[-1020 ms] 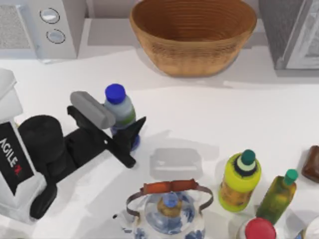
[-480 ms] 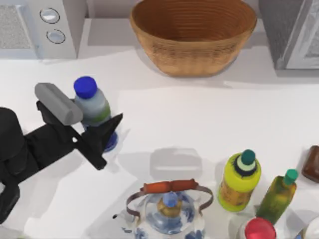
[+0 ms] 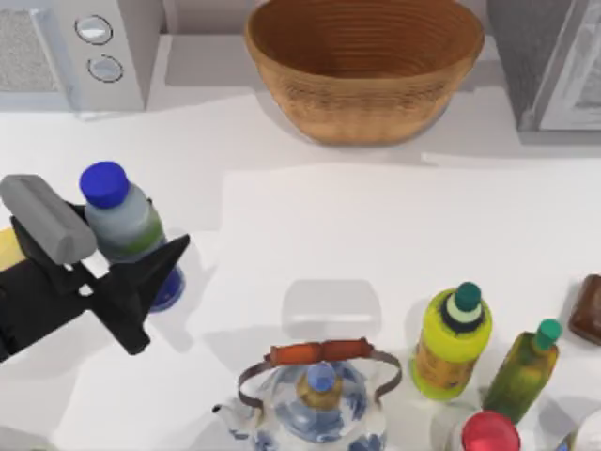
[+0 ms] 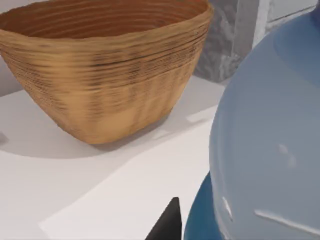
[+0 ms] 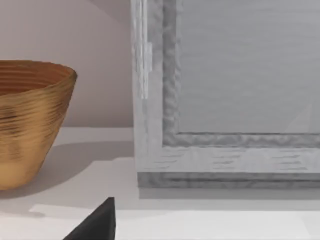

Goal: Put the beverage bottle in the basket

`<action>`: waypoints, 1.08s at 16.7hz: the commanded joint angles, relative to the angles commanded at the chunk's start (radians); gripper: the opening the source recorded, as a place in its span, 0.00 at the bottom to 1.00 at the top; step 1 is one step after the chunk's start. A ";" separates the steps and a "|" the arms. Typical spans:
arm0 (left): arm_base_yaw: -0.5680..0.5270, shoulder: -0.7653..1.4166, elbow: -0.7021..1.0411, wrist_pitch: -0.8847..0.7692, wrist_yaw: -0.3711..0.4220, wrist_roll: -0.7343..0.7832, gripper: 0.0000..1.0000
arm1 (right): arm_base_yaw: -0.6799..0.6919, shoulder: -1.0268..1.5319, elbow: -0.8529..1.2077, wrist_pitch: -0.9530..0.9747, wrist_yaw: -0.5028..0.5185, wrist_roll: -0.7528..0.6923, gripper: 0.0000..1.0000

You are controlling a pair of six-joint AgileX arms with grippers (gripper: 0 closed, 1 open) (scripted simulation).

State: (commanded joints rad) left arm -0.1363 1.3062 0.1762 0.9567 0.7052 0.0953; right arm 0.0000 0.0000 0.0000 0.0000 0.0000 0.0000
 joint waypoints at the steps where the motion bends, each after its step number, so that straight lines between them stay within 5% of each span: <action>1: 0.021 -0.065 -0.017 -0.037 0.012 0.003 0.00 | 0.000 0.000 0.000 0.000 0.000 0.000 1.00; 12: 0.105 -0.258 -0.070 -0.175 0.072 0.022 0.00 | 0.000 0.000 0.000 0.000 0.000 0.000 1.00; 18: 0.060 -0.184 0.111 -0.219 0.045 0.026 0.00 | 0.000 0.000 0.000 0.000 0.000 0.000 1.00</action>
State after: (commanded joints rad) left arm -0.0767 1.1221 0.2869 0.7375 0.7506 0.1213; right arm 0.0000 0.0000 0.0000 0.0000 0.0000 0.0000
